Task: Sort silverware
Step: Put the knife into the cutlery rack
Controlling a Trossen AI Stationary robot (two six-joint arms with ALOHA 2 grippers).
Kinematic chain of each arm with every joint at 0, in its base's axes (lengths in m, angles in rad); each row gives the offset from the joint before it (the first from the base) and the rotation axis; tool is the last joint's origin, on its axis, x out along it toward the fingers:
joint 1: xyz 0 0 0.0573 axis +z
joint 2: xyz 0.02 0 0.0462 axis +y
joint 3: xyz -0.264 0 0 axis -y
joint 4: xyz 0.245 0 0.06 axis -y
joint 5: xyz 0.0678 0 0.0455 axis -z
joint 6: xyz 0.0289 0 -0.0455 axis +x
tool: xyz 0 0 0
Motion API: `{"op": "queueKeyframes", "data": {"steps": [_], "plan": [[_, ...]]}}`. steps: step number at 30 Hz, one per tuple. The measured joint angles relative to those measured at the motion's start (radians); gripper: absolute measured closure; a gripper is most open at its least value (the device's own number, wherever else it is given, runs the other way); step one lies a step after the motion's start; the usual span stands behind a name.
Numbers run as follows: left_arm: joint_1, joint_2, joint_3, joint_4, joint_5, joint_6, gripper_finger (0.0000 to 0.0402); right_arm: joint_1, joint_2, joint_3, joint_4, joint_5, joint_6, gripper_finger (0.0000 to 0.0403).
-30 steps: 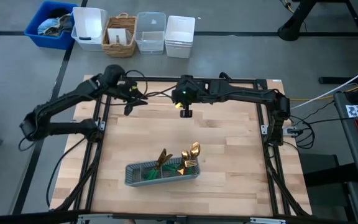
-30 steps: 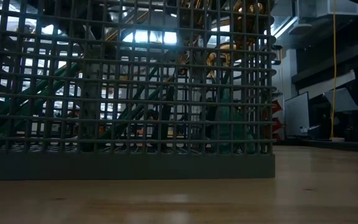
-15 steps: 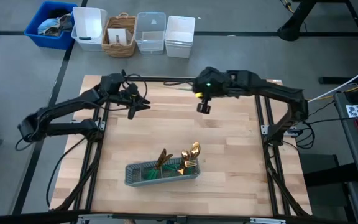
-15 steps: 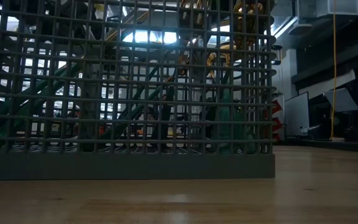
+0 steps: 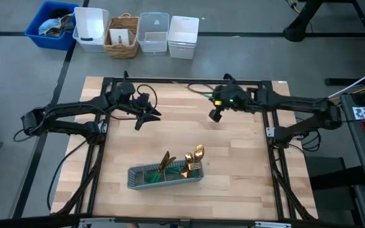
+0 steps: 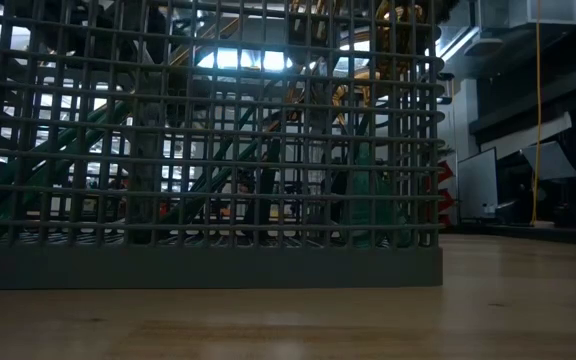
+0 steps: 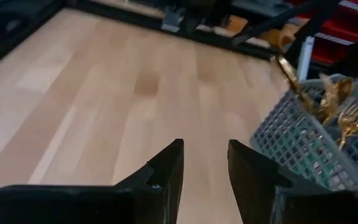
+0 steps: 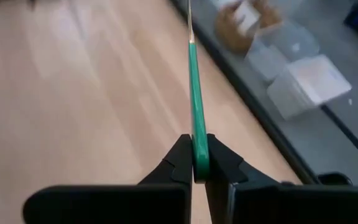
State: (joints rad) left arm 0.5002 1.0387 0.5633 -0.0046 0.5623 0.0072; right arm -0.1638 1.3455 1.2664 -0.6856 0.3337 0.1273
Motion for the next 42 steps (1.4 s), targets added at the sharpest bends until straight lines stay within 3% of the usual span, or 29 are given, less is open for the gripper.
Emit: {"op": "queueKeyframes", "data": {"steps": [6, 12, 17, 21, 30, 42], "plan": [[-0.068, 0.049, 0.0, 0.135, -0.001, 0.0, 0.0288, 0.001, -0.161, -0.255, 0.355, -0.019, 0.025, 0.0382], [-0.114, 0.113, 0.0, 0.304, -0.04, -0.019, 0.0288, 0.001, -0.215, -0.459, 0.729, -0.189, -0.001, 0.0382], [-0.134, 0.142, 0.001, 0.409, -0.111, -0.082, 0.0288, 0.001, -0.215, -0.538, 0.959, -0.333, -0.03, 0.0382], [-0.134, 0.132, 0.001, 0.49, -0.146, -0.081, 0.0288, 0.0, -0.222, -0.545, 1.021, -0.374, -0.075, 0.0382], [-0.134, 0.125, 0.001, 0.863, -0.223, -0.007, 0.0288, 0.0, -0.223, -0.545, 1.096, -0.414, -0.183, 0.0382], [-0.158, 0.125, 0.001, 0.971, -0.232, -0.004, 0.0288, 0.0, -0.223, -0.545, 1.164, -0.478, -0.245, 0.0378]]}}
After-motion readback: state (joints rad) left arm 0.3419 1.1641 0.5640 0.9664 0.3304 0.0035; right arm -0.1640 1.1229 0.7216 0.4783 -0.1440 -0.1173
